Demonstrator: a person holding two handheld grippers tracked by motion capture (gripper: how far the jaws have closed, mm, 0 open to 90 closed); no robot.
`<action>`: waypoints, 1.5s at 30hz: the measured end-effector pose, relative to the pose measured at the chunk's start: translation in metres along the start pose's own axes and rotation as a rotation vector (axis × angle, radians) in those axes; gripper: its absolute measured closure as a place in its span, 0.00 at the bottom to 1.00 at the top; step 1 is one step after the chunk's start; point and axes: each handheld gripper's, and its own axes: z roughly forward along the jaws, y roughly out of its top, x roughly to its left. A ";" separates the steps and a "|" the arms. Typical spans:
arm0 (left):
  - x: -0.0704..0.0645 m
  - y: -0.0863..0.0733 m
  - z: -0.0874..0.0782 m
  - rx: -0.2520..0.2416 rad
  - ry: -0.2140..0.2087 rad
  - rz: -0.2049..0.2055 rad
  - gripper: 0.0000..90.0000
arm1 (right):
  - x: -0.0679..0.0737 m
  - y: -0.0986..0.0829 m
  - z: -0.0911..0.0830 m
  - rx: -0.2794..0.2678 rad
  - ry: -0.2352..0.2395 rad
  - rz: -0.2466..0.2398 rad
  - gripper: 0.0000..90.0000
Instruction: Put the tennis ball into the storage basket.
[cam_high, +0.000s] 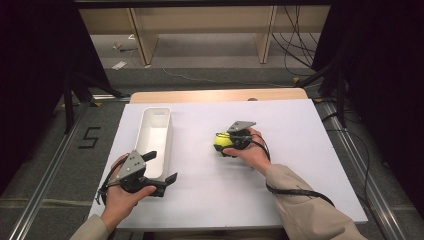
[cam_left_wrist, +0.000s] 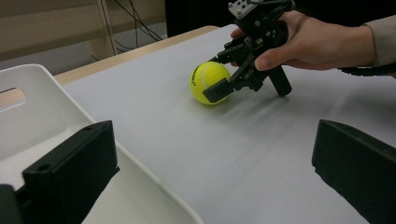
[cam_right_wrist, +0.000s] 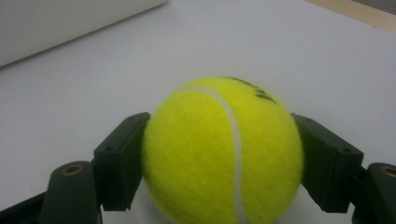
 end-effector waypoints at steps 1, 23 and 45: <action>0.000 0.000 0.000 0.000 0.000 0.000 0.00 | 0.000 0.000 0.000 0.001 0.001 -0.001 0.29; 0.000 0.000 0.000 0.000 0.001 0.000 0.00 | 0.001 0.007 -0.007 -0.027 0.000 -0.003 0.30; 0.000 0.000 0.000 0.000 0.001 0.001 0.00 | 0.002 0.013 -0.014 -0.061 -0.004 -0.004 0.30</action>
